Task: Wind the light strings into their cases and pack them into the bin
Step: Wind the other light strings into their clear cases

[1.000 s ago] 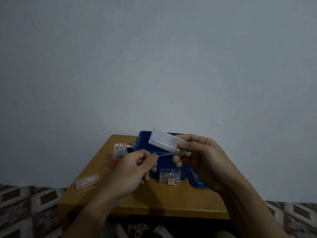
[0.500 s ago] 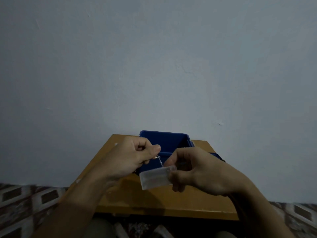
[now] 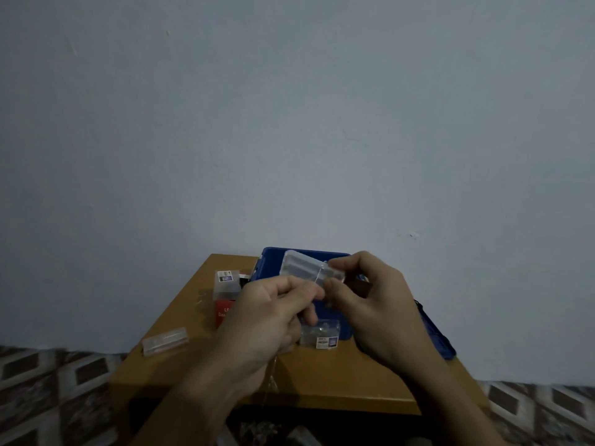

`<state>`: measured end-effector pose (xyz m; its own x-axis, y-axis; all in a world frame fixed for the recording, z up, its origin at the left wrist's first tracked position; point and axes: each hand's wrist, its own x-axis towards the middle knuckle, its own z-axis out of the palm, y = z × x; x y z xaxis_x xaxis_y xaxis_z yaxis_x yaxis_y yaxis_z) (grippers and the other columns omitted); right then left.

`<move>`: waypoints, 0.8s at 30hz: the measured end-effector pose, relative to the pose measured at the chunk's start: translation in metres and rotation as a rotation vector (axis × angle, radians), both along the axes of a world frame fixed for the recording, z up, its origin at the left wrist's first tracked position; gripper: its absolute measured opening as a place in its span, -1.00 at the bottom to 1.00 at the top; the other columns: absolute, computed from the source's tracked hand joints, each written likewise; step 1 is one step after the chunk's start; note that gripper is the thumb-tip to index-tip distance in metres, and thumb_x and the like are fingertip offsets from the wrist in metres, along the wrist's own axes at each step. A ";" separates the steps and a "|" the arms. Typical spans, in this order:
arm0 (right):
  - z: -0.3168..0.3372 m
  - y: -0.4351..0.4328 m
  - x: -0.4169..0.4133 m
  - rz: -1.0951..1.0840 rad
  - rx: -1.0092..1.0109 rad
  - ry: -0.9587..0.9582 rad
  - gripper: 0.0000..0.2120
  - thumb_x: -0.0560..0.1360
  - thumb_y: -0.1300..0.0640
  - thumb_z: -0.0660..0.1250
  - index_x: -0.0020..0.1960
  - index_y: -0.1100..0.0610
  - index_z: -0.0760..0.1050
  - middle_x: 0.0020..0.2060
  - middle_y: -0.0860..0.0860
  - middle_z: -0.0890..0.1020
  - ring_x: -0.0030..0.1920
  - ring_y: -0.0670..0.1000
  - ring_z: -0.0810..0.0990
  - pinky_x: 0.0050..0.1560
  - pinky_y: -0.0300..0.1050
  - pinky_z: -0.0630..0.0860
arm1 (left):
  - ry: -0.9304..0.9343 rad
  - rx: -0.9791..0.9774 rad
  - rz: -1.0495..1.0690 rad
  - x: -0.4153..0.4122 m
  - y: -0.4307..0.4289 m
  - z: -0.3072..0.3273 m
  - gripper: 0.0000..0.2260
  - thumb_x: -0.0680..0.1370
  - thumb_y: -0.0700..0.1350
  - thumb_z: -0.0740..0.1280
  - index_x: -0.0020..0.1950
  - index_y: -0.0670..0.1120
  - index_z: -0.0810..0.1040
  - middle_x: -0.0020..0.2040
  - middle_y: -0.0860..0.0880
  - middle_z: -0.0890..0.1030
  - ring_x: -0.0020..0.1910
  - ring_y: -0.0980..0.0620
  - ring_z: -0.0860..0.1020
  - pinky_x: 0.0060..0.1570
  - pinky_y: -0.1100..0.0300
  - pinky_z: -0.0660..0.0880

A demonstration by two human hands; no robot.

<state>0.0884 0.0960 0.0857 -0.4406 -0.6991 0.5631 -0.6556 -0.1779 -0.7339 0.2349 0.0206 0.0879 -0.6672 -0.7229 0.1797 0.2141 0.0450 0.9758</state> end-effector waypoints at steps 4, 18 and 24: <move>0.000 0.000 0.002 0.072 -0.101 -0.157 -0.85 0.54 0.18 0.42 0.11 0.05 0.58 -0.21 -0.08 0.67 -0.19 -0.09 0.69 -0.21 -0.20 0.63 | -0.011 0.075 -0.010 -0.003 0.002 -0.004 -0.77 0.59 -0.04 0.34 0.00 -0.21 0.63 -0.44 -0.06 0.46 -0.60 0.11 0.20 -0.60 0.28 0.12; -0.002 0.006 -0.016 0.272 0.028 -0.315 -0.77 0.50 0.13 0.43 0.15 0.07 0.61 -0.19 0.09 0.68 -0.17 0.05 0.70 -0.08 -0.04 0.68 | -0.096 -0.032 0.062 -0.009 0.000 -0.016 -0.90 0.63 -0.09 0.31 0.05 -0.09 0.58 -0.53 0.00 0.35 -0.61 0.13 0.24 -0.59 0.26 0.18; -0.003 0.007 -0.018 0.289 -0.006 -0.402 -0.74 0.46 0.13 0.44 0.14 0.10 0.62 -0.23 0.03 0.68 -0.19 0.06 0.69 -0.09 -0.06 0.67 | -0.088 -0.025 0.060 -0.011 0.001 -0.016 -0.91 0.63 -0.12 0.31 0.06 -0.09 0.58 -0.57 0.02 0.35 -0.64 0.14 0.22 -0.60 0.25 0.16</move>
